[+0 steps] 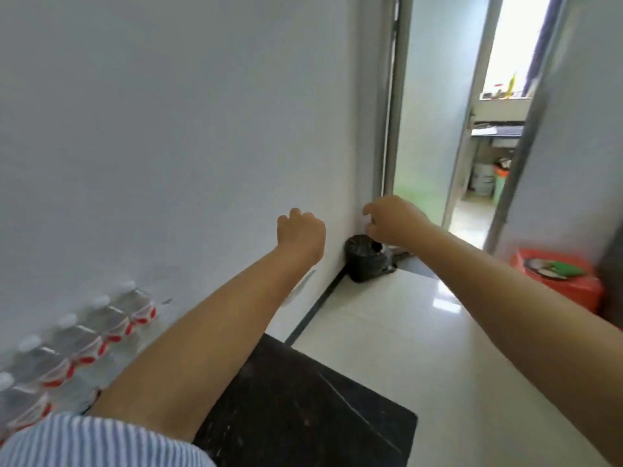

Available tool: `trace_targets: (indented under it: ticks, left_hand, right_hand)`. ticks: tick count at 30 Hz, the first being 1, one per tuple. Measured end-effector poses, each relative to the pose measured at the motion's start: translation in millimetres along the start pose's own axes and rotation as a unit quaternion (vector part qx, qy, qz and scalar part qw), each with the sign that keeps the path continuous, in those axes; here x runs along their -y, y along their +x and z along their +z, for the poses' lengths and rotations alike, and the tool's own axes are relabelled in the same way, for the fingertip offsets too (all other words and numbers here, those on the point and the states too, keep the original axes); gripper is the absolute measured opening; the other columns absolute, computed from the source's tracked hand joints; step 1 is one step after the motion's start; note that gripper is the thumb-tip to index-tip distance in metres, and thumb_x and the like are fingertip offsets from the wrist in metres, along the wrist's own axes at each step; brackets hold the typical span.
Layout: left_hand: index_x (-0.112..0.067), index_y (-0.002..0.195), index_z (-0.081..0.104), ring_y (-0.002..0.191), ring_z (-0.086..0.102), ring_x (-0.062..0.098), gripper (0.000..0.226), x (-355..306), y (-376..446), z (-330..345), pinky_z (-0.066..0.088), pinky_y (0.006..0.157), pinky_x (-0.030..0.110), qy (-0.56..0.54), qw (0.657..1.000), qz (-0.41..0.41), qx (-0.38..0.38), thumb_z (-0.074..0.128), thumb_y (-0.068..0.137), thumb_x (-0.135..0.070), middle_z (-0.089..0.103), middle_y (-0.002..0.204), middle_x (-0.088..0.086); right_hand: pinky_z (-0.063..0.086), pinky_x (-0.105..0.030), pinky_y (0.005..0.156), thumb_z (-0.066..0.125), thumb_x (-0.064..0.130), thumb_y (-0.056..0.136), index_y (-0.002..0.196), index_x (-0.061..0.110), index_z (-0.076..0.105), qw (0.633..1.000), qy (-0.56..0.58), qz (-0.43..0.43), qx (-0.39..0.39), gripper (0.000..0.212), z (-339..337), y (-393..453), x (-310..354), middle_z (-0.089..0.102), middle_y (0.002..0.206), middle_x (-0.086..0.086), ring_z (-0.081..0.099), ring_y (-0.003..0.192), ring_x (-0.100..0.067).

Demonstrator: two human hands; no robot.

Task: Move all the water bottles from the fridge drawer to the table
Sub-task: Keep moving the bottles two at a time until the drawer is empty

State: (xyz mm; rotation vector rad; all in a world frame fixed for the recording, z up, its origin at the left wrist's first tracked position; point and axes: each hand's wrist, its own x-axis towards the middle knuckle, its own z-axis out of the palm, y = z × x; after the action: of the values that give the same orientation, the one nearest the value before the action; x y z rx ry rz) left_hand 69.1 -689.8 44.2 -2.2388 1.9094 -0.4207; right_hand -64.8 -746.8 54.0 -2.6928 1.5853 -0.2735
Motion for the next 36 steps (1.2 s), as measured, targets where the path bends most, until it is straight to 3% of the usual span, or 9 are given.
trace_targets:
  ticks: [6,11,17,19,22,32,36]
  left_hand:
    - [-0.001,0.124,0.054,0.122,0.049,0.032,0.034,-196.2,38.0,-71.1,0.044,0.097,0.036,-0.061,0.991,0.118,-0.010,0.046,0.091,-0.003,0.052,0.131,0.015]
    - [-0.001,0.112,0.061,0.114,0.055,0.033,0.030,-392.8,53.4,-115.9,0.048,0.089,0.035,-0.116,0.967,0.226,-0.019,0.044,0.088,0.000,0.057,0.122,0.016]
    - [-0.004,0.117,0.061,0.115,0.057,0.029,0.029,-582.6,62.2,-150.9,0.048,0.091,0.034,-0.153,0.932,0.328,0.002,0.043,0.095,-0.012,0.060,0.124,0.014]
    - [-0.006,0.115,0.062,0.114,0.059,0.030,0.028,-633.1,75.0,-155.6,0.049,0.090,0.037,-0.166,0.923,0.346,0.004,0.045,0.095,-0.015,0.061,0.123,0.014]
    - [-0.006,0.114,0.061,0.113,0.058,0.031,0.026,-698.8,99.1,-160.6,0.050,0.095,0.039,-0.159,0.912,0.379,0.008,0.047,0.092,-0.011,0.061,0.122,0.014]
    - [0.000,0.117,0.058,0.116,0.056,0.034,0.028,-902.8,236.4,-146.4,0.047,0.095,0.040,-0.154,0.879,0.447,0.064,0.043,0.093,-0.006,0.058,0.124,0.019]
    - [0.000,0.115,0.059,0.112,0.058,0.033,0.028,-966.1,281.8,-132.6,0.049,0.093,0.038,-0.193,0.863,0.460,0.077,0.041,0.095,-0.004,0.059,0.123,0.018]
  right_hand:
    - [0.047,-0.035,0.094,0.046,0.018,0.092,0.122,0.007,0.058,0.987,-0.034,0.155,-0.005,0.034,-38.6,-88.5,-199.7,0.057,0.126,-0.014,0.054,0.116,-0.031]
    - [0.046,-0.035,0.097,0.047,0.019,0.093,0.122,0.007,0.059,0.965,-0.055,0.257,0.021,0.034,-64.9,-183.3,-373.1,0.058,0.128,-0.015,0.054,0.118,-0.032]
    - [0.055,-0.037,0.080,0.049,0.016,0.088,0.108,0.000,0.066,0.930,-0.033,0.364,0.037,0.030,-73.6,-263.5,-548.6,0.067,0.113,-0.019,0.064,0.092,-0.028]
    - [0.054,-0.040,0.081,0.049,0.016,0.089,0.109,-0.002,0.065,0.919,-0.015,0.393,0.039,0.031,-72.2,-277.8,-597.4,0.066,0.114,-0.021,0.065,0.094,-0.031]
    - [0.053,-0.041,0.093,0.048,0.017,0.090,0.108,-0.001,0.066,0.903,0.012,0.428,0.045,0.031,-62.5,-288.9,-663.7,0.066,0.116,-0.019,0.062,0.110,-0.031]
    - [0.051,-0.043,0.093,0.047,0.013,0.090,0.110,-0.002,0.065,0.868,0.040,0.493,0.048,0.032,-14.9,-230.8,-891.9,0.065,0.118,-0.021,0.061,0.110,-0.034]
    - [0.047,-0.034,0.092,0.046,0.017,0.093,0.118,0.003,0.061,0.867,0.057,0.487,0.091,0.032,17.5,-204.3,-964.2,0.060,0.124,-0.018,0.056,0.114,-0.032]
